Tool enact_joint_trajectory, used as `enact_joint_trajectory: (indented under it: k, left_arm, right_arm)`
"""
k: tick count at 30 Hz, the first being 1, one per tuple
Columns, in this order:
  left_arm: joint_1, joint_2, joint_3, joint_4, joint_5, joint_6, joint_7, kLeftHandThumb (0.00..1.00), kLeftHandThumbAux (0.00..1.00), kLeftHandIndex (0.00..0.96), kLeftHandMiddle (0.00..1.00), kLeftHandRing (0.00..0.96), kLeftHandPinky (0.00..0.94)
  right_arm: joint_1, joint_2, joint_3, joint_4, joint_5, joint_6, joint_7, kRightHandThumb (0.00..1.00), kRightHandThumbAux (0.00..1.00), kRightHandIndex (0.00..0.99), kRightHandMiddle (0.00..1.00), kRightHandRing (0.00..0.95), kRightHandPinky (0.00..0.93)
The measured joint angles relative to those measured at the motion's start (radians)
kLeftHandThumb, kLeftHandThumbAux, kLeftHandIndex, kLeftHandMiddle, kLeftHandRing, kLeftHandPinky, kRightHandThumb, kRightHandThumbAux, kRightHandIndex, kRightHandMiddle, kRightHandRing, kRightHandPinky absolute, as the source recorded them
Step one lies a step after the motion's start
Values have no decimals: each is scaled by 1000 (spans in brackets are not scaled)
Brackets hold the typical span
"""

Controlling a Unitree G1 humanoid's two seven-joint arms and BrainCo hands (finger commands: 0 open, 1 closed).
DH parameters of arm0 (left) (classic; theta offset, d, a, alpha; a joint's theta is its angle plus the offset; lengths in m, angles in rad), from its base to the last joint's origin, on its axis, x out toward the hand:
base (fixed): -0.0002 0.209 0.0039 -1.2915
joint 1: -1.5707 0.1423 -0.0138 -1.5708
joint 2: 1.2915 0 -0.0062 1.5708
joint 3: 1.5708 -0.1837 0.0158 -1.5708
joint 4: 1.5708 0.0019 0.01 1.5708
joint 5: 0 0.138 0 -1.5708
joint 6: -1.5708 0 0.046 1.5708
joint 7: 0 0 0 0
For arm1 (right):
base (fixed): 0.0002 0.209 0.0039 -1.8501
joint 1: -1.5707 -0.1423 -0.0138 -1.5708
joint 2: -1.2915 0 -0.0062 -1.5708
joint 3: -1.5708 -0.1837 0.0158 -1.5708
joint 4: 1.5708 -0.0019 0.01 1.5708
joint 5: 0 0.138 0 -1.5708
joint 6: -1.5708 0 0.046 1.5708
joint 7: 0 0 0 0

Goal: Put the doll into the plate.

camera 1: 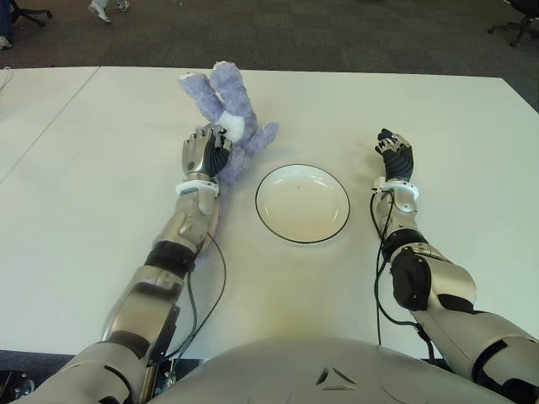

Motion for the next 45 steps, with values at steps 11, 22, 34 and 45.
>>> enact_joint_trajectory:
  k: [11,22,34,45]
  left_arm:
    - [2,-6,2,-37,-4,45,-7,747,691,443,806,814,822]
    - [18,6,8,-225,-5,168,-128,746,692,442,817,827,810]
    - [37,19,-25,-477,75,212,-172,747,688,442,846,842,828]
    - [32,51,-38,-601,143,188,-182,749,688,443,819,826,810]
  right_arm:
    - [0,-3,-5,0,-1,0,3,698,728,413,194,166,202]
    - [0,-11,-8,0,-1,0,3,696,729,413,198,171,199]
    - [1,-15,-7,1,-6,0,0,694,729,413,202,170,194]
    - [1,-17,-9,2,-8,0,-4,694,729,413,202,176,206]
